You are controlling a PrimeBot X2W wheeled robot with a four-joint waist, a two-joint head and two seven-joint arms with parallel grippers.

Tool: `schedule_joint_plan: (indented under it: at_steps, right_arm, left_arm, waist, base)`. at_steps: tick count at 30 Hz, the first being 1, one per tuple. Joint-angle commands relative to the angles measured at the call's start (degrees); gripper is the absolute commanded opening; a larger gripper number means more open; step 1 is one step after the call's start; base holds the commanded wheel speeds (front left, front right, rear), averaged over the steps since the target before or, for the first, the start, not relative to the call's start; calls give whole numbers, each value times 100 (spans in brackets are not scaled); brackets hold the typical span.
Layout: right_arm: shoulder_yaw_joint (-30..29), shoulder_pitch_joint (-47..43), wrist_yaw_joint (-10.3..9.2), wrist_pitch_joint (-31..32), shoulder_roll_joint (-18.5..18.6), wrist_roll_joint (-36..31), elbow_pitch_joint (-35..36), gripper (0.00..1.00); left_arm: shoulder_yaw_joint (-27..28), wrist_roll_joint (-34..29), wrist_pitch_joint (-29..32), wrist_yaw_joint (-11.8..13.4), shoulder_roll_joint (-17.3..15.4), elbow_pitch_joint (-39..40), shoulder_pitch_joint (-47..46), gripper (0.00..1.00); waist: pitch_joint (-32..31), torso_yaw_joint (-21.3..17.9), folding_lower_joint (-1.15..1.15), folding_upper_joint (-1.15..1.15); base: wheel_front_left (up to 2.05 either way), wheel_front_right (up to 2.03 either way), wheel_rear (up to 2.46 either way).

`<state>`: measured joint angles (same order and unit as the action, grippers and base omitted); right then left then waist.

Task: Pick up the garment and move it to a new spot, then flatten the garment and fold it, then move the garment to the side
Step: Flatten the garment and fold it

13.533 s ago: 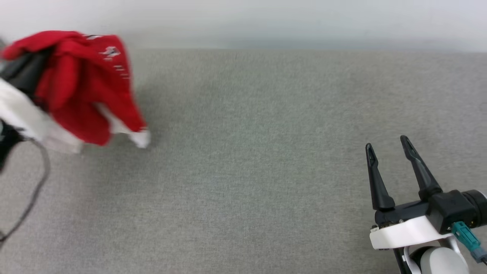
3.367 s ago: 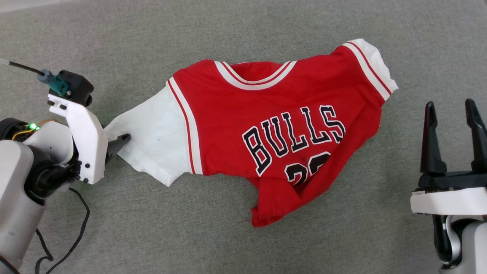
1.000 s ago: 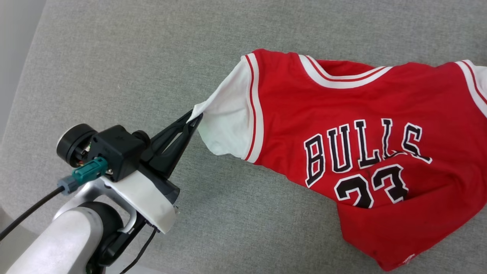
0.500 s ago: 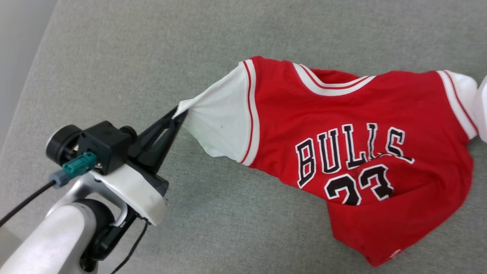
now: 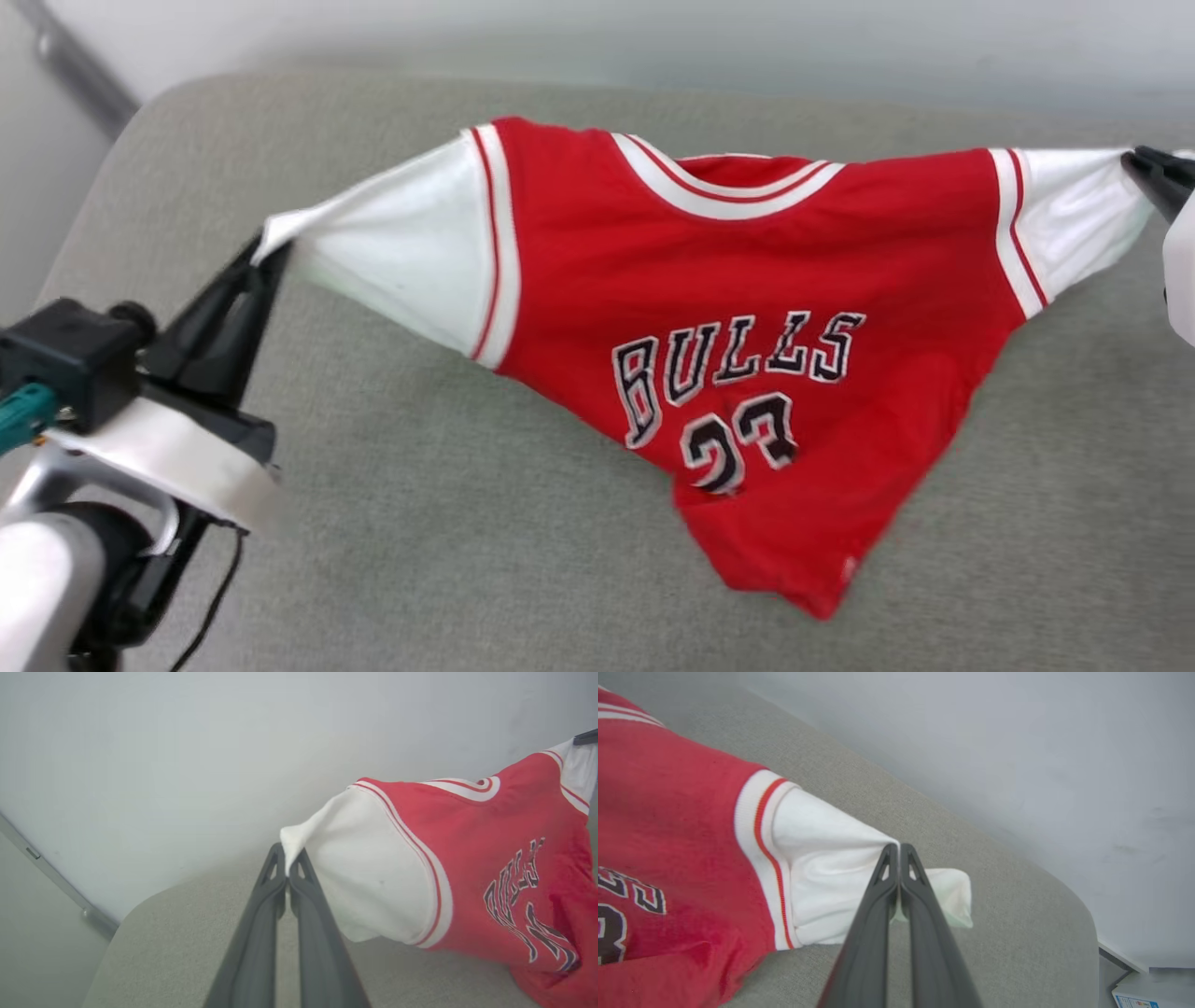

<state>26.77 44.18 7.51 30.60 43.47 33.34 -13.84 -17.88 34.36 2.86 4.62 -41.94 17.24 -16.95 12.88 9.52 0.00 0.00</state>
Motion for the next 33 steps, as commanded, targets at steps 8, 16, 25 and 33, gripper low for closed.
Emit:
schedule_joint_plan:
  at_steps: [8, 16, 25, 33]
  right_arm:
    - [-382, -282, -4, -460, 65, -45, 690, 0]
    - [-1178, -584, -5, -674, 83, -193, 1617, 0]
    - [-2053, -919, -5, -746, -90, -476, 2554, 0]
    - [-2211, -581, -5, -901, -285, -716, 2794, 0]
  left_arm:
    - [676, 175, -150, 318, -383, 392, 462, 0]
    - [1407, 256, -379, 551, -686, 821, 757, 0]
    - [1976, 310, -721, 648, -775, 1169, 480, 0]
    - [2113, 490, -647, 569, -926, 1071, -147, 0]
  waist:
    - [-909, -746, 0, 0]
    - [-1130, -1069, 0, 0]
    - [-1053, -1228, 0, 0]
    - [-591, -1322, 0, 0]
  base:
    - [0, 0, 0]
    - [0, 0, 0]
    - [0, 0, 0]
    - [0, 0, 0]
